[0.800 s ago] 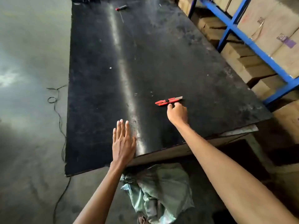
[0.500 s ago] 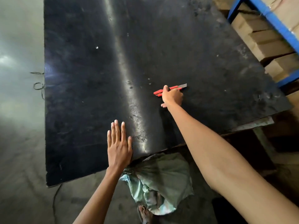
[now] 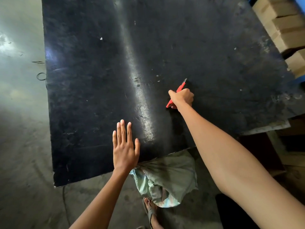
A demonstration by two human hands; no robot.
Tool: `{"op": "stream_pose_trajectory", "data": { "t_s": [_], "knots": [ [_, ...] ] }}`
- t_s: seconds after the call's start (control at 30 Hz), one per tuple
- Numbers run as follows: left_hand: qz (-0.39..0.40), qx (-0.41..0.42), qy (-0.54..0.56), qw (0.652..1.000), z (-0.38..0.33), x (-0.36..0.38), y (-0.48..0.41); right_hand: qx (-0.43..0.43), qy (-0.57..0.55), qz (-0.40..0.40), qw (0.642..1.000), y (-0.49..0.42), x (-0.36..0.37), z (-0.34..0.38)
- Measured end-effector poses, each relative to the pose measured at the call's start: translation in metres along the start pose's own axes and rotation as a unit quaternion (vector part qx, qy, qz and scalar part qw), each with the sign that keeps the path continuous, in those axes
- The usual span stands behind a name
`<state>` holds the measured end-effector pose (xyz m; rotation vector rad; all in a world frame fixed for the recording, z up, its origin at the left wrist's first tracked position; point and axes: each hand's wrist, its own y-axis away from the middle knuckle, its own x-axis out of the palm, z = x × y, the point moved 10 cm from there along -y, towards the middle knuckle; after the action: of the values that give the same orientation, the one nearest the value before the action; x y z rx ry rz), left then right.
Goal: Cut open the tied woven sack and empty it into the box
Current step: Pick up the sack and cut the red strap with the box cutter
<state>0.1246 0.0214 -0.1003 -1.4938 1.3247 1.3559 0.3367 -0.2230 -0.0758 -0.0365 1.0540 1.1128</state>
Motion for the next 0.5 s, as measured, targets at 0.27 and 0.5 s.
{"op": "stream_pose_trajectory", "data": {
  "t_s": [0.27, 0.5],
  "knots": [
    [-0.008, 0.008, 0.006, 1.0, -0.001, 0.0, -0.003, -0.126, -0.018, 0.051, 0.991, 0.045, -0.011, -0.019],
    [-0.001, 0.024, 0.024, 0.999, -0.001, 0.002, -0.003, -0.228, -0.017, 0.044, 0.973, 0.16, -0.046, -0.065]
  ]
}}
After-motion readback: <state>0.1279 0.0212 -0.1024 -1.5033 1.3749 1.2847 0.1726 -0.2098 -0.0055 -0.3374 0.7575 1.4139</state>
